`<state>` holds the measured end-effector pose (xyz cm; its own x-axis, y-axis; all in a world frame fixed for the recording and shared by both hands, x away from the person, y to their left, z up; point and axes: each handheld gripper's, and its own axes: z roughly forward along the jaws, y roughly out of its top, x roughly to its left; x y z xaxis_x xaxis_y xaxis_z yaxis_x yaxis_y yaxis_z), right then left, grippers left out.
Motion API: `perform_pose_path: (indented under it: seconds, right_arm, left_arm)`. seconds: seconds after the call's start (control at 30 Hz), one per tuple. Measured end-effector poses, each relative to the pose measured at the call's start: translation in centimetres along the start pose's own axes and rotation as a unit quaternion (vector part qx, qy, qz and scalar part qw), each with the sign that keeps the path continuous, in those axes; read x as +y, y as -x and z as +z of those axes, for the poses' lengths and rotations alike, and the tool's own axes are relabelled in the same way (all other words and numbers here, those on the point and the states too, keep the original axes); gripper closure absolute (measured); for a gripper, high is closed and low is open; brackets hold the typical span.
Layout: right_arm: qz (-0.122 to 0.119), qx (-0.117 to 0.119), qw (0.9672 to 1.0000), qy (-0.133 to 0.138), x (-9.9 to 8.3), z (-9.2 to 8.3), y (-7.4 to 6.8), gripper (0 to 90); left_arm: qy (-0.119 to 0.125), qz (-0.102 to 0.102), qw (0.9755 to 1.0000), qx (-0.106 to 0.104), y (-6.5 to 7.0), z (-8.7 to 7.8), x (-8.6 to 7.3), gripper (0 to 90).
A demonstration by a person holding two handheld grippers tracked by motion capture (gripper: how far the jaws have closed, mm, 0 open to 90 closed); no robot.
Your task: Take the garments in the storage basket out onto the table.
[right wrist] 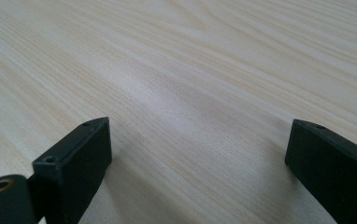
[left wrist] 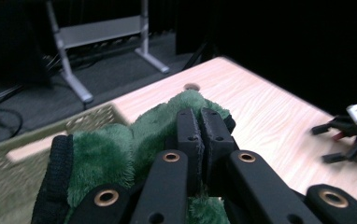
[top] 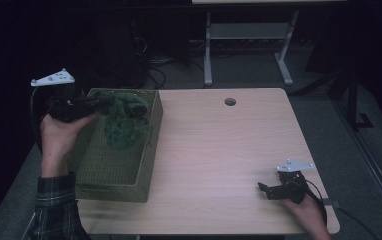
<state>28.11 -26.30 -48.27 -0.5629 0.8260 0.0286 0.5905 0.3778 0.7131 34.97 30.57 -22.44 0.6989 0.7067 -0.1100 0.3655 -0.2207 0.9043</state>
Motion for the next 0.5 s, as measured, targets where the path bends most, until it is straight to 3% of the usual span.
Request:
perform_pose_path:
  seconds: [0.5]
  right_arm:
    - [0.0, 0.0, 1.0, 0.0, 0.0, 0.0, 0.0, 6.9]
  left_arm:
    - [0.026, 0.024, 0.9978, -0.056, 3.3, 2.1, 3.0, 87.7]
